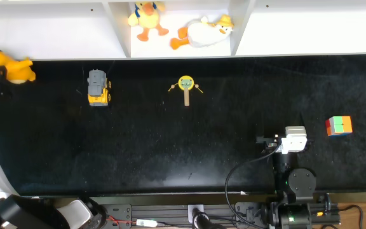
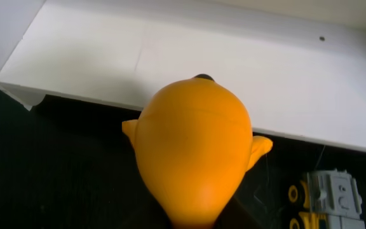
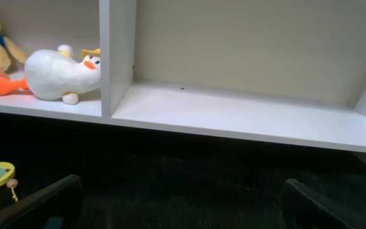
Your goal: Store Toys
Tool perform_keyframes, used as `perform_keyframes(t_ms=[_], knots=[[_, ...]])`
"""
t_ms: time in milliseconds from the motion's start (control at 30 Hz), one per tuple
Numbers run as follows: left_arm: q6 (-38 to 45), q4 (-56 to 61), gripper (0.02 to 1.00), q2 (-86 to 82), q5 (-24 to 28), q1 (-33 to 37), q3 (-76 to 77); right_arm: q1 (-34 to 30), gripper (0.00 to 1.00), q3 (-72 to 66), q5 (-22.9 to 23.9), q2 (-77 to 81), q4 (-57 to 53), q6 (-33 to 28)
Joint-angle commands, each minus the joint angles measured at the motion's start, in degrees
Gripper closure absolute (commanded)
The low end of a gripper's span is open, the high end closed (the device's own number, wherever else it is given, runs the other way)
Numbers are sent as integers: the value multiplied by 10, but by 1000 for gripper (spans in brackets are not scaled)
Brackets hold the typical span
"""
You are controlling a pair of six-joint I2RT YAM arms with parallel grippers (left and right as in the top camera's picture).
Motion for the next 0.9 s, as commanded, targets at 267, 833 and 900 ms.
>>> perform_keyframes(t_ms=[267,833,900], knots=[[-51,49,901,19,-39,-40,13,4,5,-8,0,-4,2,0],[-59,119,901,106,-54,-81,62,4,7,-8,0,-4,2,0],[-59,118,901,119,-56,-87,77,4,5,-8,0,-4,2,0]])
